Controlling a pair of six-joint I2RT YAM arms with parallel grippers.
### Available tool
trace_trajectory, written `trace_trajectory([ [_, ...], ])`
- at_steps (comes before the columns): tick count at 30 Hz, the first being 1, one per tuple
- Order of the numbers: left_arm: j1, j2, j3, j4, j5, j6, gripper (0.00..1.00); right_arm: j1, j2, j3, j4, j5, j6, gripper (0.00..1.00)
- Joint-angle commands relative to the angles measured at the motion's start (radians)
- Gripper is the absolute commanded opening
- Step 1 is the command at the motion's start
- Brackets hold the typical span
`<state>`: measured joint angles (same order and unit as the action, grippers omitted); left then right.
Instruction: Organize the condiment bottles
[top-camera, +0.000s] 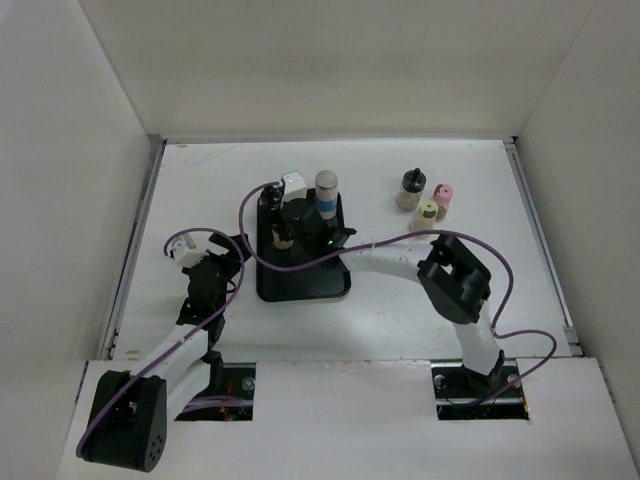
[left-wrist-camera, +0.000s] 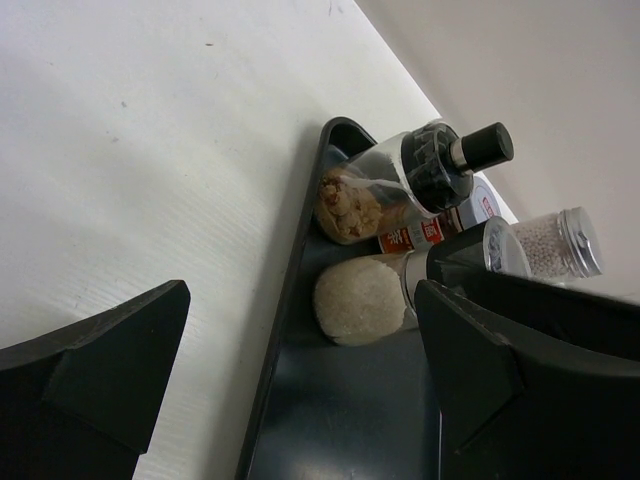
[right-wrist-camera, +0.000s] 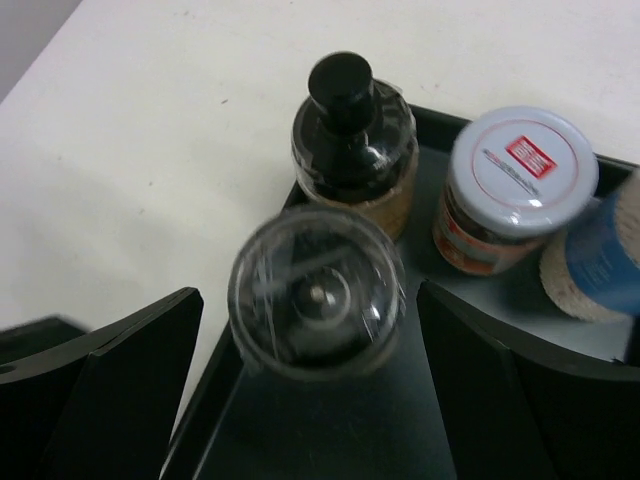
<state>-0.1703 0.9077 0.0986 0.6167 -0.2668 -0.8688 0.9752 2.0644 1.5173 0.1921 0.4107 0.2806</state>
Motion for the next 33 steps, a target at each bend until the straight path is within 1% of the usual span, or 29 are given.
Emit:
trace_trajectory([
  [1, 0.007, -0.007, 0.01, 0.029, 0.014, -0.006, 1.0, -0.005, -0.215, -0.101, 0.108, 0.013, 0.006, 0.96],
  [2, 0.009, -0.013, 0.01, 0.028, 0.015, -0.004, 1.0, -0.023, -0.272, -0.159, 0.127, 0.019, 0.005, 0.95],
  [4, 0.004, -0.021, 0.009, 0.028, 0.008, 0.001, 1.0, -0.06, -0.372, -0.276, 0.154, 0.045, 0.008, 0.88],
  [5, 0.004, -0.021, 0.009, 0.028, 0.005, 0.001, 1.0, -0.089, -0.43, -0.345, 0.168, 0.068, 0.012, 0.81],
  [6, 0.002, -0.017, 0.009, 0.028, 0.006, -0.001, 1.0, -0.124, -0.485, -0.412, 0.176, 0.094, 0.022, 0.68],
  [7, 0.002, -0.013, 0.009, 0.028, 0.012, -0.006, 1.0, -0.175, -0.547, -0.486, 0.173, 0.127, 0.04, 0.53],
  [8, 0.001, -0.012, 0.009, 0.031, 0.014, -0.006, 1.0, -0.219, -0.591, -0.54, 0.165, 0.155, 0.055, 0.45],
  [9, -0.004, -0.012, 0.01, 0.034, 0.011, -0.004, 1.0, -0.252, -0.625, -0.578, 0.155, 0.175, 0.064, 0.42],
  [11, -0.016, 0.003, 0.018, 0.037, 0.0, -0.001, 1.0, -0.336, -0.7, -0.658, 0.11, 0.233, 0.094, 0.43],
  [12, -0.019, 0.014, 0.019, 0.04, 0.0, -0.002, 1.0, -0.373, -0.723, -0.684, 0.087, 0.244, 0.101, 0.45],
  [13, -0.019, 0.02, 0.02, 0.041, 0.008, -0.007, 1.0, -0.404, -0.737, -0.698, 0.064, 0.249, 0.103, 0.52],
  [16, -0.03, 0.022, 0.021, 0.049, 0.0, -0.004, 1.0, -0.47, -0.739, -0.709, -0.011, 0.267, 0.109, 0.81],
  [17, -0.033, 0.028, 0.023, 0.052, -0.005, -0.003, 1.0, -0.487, -0.725, -0.704, -0.031, 0.269, 0.112, 0.86],
  [20, -0.034, 0.03, 0.021, 0.054, 0.001, -0.004, 1.0, -0.525, -0.653, -0.672, -0.059, 0.261, 0.108, 0.92],
  [23, -0.034, 0.019, 0.02, 0.054, -0.008, 0.001, 1.0, -0.549, -0.593, -0.655, -0.048, 0.252, 0.109, 0.91],
  [28, -0.031, 0.01, 0.016, 0.052, -0.005, 0.002, 1.0, -0.589, -0.514, -0.602, -0.04, 0.229, 0.095, 0.83],
  [31, -0.028, 0.011, 0.016, 0.049, -0.002, 0.002, 1.0, -0.605, -0.48, -0.589, -0.022, 0.215, 0.097, 0.76],
  [33, -0.025, 0.01, 0.015, 0.051, 0.0, 0.002, 1.0, -0.611, -0.468, -0.583, -0.008, 0.212, 0.095, 0.67],
])
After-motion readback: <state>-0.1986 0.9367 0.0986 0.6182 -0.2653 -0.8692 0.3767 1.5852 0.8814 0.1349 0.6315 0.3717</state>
